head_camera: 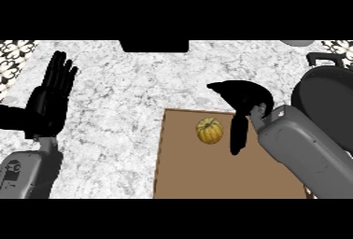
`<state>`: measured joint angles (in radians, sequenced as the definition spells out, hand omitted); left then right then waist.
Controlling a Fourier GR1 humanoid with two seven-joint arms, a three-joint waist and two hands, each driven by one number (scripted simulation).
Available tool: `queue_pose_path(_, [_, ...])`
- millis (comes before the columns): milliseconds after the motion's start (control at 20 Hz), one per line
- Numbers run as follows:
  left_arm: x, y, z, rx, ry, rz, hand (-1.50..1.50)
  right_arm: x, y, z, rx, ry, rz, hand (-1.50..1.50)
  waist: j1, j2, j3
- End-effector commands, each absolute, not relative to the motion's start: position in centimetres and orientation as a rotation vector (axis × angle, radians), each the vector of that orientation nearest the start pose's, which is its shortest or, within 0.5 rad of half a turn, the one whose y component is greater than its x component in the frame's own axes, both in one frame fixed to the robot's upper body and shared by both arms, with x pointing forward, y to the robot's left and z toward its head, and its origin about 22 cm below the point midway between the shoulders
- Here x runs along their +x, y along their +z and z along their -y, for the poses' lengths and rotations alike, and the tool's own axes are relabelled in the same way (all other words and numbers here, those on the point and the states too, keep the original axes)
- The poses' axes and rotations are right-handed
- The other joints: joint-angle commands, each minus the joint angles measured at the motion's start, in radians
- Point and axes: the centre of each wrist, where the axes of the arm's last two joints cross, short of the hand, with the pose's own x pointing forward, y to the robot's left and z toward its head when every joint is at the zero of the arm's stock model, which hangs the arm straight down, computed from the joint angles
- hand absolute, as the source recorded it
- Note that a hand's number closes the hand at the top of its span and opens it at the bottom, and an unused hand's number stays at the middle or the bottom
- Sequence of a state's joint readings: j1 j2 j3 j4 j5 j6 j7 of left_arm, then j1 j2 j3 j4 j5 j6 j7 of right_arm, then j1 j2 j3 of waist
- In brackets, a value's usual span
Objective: Pick the squash from the tray and place it in the pot
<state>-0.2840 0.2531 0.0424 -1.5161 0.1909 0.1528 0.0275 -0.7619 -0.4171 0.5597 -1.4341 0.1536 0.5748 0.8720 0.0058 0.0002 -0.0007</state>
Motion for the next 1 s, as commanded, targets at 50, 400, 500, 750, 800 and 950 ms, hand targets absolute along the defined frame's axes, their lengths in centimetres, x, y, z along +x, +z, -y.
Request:
queue_pose_path(50, [32.1,9.9,-25.6,0.098,0.054,1.759,0.0,33.0,12.8,11.8,-0.513,1.472,0.773,-1.5,-0.008,-0.001,0.001])
queue_pose_path(400, [29.9,7.5,-27.5,0.113,0.044,1.771,0.0,33.4,9.9,11.6,-0.514,1.482,0.827,-1.5,-0.001,0.0,0.001])
queue_pose_path(500, [31.3,8.0,-27.7,0.107,0.058,1.765,0.0,32.5,9.3,9.6,-0.506,1.478,0.869,-1.5,-0.003,0.001,0.001])
queue_pose_path(750, [31.9,8.9,-27.5,0.1,0.046,1.762,0.0,32.2,8.9,8.9,-0.564,1.489,0.837,-1.5,-0.006,0.001,0.001])
queue_pose_path(800, [31.5,7.8,-27.0,0.12,0.04,1.744,0.0,32.0,9.1,9.6,-0.587,1.522,0.773,-1.5,-0.008,0.0,0.0])
queue_pose_path(950, [30.0,7.1,-29.1,0.089,0.059,1.761,0.0,31.9,8.6,8.4,-0.63,1.515,0.734,-1.5,-0.002,-0.001,0.0])
